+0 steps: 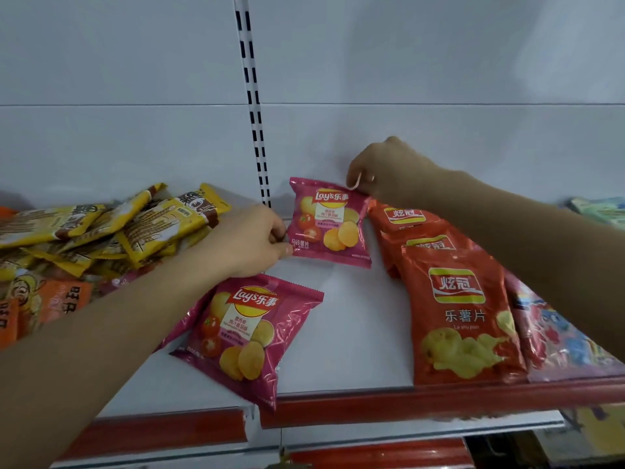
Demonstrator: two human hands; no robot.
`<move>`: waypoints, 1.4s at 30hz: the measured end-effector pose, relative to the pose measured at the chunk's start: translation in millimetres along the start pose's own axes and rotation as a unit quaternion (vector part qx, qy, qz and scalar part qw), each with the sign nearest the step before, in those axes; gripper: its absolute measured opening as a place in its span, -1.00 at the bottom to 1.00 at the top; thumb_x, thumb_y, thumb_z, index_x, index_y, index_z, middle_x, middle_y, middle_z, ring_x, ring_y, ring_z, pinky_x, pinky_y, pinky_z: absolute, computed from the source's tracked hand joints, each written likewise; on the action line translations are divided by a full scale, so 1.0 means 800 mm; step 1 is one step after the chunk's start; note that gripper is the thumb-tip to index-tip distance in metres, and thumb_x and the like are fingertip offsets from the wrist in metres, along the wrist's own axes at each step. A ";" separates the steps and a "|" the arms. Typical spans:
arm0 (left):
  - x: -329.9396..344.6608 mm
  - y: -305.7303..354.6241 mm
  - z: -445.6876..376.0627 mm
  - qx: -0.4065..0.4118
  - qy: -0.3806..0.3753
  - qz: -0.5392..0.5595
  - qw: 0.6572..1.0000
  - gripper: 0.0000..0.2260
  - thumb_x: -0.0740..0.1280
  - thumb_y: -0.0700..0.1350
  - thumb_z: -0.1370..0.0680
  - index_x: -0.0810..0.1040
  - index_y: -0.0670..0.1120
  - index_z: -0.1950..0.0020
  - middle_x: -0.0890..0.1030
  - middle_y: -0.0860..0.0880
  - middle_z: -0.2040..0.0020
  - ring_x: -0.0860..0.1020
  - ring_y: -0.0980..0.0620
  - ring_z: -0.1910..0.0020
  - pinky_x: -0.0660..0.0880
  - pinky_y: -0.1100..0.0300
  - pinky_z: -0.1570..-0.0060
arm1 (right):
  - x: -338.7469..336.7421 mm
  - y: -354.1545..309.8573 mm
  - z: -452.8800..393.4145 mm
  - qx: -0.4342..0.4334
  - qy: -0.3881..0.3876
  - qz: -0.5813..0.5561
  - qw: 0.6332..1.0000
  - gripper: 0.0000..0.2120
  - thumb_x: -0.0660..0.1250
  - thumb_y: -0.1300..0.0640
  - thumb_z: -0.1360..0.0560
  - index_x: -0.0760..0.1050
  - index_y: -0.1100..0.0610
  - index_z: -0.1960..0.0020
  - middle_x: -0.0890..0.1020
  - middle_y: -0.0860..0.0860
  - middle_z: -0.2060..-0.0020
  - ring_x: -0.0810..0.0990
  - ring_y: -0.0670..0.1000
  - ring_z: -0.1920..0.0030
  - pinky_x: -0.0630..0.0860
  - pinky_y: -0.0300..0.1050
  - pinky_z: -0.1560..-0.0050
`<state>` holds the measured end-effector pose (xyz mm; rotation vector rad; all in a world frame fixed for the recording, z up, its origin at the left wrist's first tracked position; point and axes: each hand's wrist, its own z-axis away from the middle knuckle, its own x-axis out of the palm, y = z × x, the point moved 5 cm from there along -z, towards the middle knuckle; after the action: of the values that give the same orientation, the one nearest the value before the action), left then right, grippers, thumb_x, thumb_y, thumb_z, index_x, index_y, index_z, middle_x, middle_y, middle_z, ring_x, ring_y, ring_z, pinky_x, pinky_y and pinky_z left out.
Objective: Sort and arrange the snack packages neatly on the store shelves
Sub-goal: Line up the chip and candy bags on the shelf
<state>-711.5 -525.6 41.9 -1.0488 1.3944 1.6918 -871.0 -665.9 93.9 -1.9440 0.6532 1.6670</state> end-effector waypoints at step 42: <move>-0.057 -0.037 0.094 0.083 -0.020 0.342 0.936 -0.85 0.40 -0.11 -0.53 0.67 -0.16 0.00 0.72 -0.14 0.20 0.72 -0.10 0.20 0.67 -0.03 0.08 | -0.033 -0.071 0.107 0.082 0.110 -0.327 0.935 -0.83 0.37 0.05 -0.60 0.68 0.08 0.08 0.68 -0.23 0.37 0.60 -0.20 0.39 0.47 -0.38 0.32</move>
<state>-677.5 -447.0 77.7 -0.4410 1.9822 1.9942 -902.2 -566.2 112.1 -1.9465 0.1663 0.9664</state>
